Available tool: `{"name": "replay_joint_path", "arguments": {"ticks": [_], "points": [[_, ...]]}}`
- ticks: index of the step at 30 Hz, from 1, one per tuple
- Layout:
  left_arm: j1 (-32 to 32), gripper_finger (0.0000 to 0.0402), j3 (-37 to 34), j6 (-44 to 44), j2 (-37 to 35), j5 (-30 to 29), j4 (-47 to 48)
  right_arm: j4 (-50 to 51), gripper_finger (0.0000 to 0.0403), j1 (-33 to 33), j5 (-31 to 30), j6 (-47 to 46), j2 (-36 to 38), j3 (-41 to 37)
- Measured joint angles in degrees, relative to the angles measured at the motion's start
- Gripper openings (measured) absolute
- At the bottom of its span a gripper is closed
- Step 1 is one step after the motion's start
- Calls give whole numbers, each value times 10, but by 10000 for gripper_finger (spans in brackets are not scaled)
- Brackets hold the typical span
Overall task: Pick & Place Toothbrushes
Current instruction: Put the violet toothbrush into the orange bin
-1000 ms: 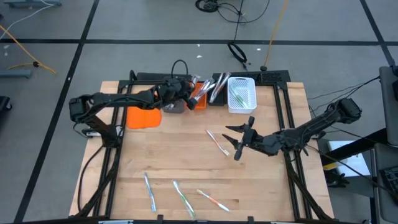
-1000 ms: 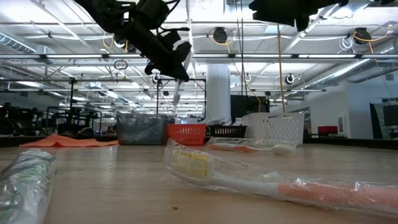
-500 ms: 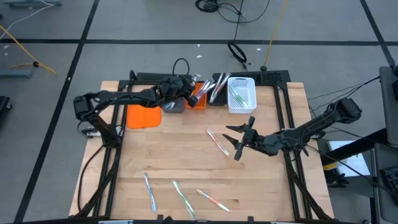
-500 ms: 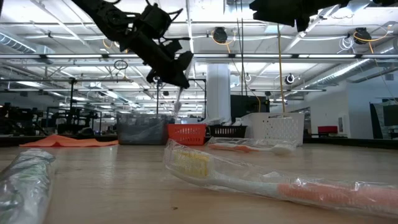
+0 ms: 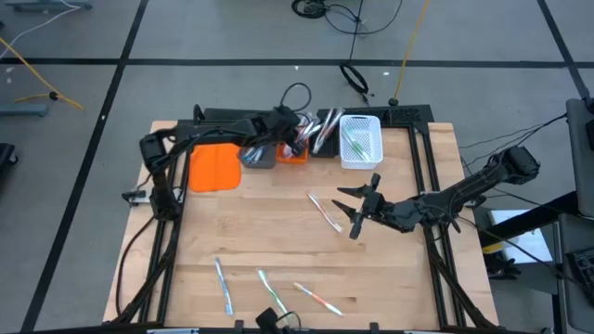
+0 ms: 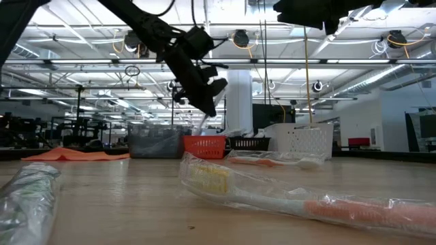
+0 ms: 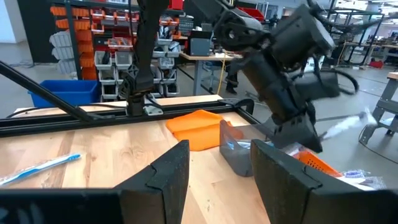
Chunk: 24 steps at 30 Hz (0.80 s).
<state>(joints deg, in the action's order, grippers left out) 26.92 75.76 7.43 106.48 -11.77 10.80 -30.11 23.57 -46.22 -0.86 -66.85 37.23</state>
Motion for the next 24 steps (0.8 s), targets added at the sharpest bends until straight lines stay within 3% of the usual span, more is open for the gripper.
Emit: {"name": "replay_joint_path", "arguments": {"ticks": [5, 16, 24], "points": [[0, 4, 36, 3, 39, 0, 40, 4, 164, 0, 0, 0, 0, 0], [13, 6, 42, 16, 42, -2, 69, 17, 164, 0, 0, -1, 0, 0], [15, 51, 42, 24, 43, -2, 72, 17, 164, 0, 0, -2, 0, 0]]}}
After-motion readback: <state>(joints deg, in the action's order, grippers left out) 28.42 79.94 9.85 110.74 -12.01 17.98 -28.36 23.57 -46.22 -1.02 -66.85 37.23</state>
